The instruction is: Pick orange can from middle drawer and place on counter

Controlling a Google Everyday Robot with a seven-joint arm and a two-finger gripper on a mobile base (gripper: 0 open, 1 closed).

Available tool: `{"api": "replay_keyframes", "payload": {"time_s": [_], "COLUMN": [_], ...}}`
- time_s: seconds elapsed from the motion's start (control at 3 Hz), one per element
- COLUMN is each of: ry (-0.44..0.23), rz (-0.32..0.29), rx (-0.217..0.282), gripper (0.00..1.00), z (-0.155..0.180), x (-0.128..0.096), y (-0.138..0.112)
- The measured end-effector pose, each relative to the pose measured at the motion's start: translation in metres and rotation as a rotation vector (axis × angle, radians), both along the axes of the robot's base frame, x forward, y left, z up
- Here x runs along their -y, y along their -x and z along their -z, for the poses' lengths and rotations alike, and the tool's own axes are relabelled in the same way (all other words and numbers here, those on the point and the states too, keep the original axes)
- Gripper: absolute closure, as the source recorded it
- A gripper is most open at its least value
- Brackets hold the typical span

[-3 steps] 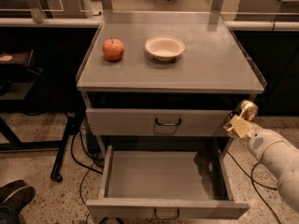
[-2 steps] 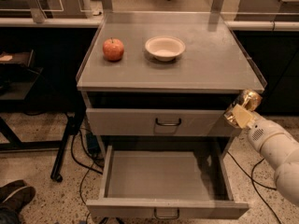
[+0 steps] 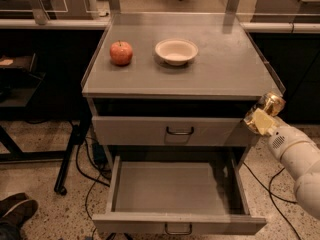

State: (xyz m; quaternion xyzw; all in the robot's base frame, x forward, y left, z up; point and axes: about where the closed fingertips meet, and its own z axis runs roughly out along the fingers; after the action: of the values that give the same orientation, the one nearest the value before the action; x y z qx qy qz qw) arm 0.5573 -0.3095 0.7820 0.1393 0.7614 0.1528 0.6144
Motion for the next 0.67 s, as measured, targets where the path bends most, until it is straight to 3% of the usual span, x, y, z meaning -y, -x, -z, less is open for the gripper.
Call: {"api": "replay_keyframes", "payload": {"time_s": [0.67], "ry": [0.083], "rz": [0.050], "rx": [0.030], "gripper": [1.00], "z": [-0.034], "x": [0.035], "y": [0.020]}}
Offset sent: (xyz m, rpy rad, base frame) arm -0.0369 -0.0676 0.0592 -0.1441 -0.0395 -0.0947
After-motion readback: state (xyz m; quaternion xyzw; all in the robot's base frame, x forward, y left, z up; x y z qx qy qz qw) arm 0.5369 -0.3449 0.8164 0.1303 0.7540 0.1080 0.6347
